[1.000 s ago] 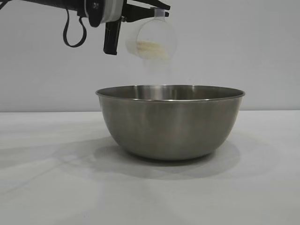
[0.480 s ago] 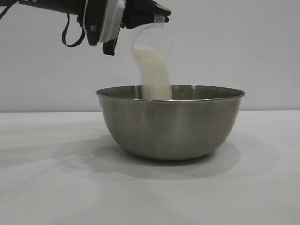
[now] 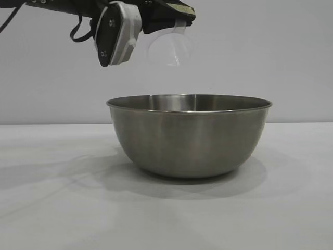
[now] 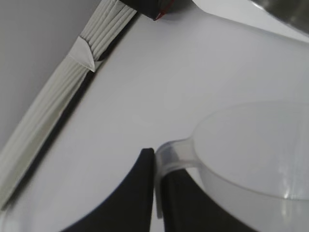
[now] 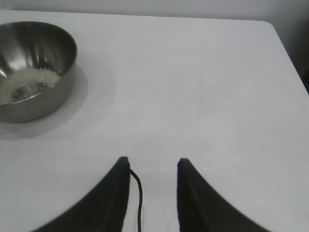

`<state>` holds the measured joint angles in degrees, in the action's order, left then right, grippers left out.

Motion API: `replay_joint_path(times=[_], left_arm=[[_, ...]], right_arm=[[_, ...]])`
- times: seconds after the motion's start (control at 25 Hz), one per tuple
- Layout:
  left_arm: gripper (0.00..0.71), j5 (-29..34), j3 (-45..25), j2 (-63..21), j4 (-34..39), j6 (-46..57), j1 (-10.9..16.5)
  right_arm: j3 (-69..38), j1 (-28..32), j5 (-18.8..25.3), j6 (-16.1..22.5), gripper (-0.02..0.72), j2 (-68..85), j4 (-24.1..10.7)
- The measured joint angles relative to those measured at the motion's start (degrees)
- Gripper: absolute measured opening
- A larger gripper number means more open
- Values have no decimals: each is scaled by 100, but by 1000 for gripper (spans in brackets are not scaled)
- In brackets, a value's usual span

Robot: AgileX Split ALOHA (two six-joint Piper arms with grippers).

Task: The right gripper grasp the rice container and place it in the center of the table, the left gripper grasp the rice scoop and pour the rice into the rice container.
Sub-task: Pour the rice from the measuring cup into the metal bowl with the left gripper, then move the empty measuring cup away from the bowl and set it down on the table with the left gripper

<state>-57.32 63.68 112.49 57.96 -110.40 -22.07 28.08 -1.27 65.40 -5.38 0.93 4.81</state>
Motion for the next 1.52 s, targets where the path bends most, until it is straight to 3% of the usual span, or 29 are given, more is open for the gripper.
replay_joint_path(times=[0.2, 0.44, 0.68, 1.0, 1.32, 1.52], left_arm=[[0, 0, 0, 0, -13, -529, -64], [0, 0, 0, 0, -29, -326, -77], [0, 0, 0, 0, -312, 1848, -77], [0, 0, 0, 0, -847, 5900, -77], [0, 0, 0, 0, -2638, 9441, -77], [0, 0, -103, 0, -4261, 9962, -77]], right_arm=[[0, 0, 0, 0, 251, 0, 0], [0, 0, 0, 0, 251, 0, 0], [0, 0, 0, 0, 251, 0, 0], [0, 0, 0, 0, 251, 0, 0], [0, 0, 0, 0, 251, 0, 0], [0, 0, 0, 0, 251, 0, 0]])
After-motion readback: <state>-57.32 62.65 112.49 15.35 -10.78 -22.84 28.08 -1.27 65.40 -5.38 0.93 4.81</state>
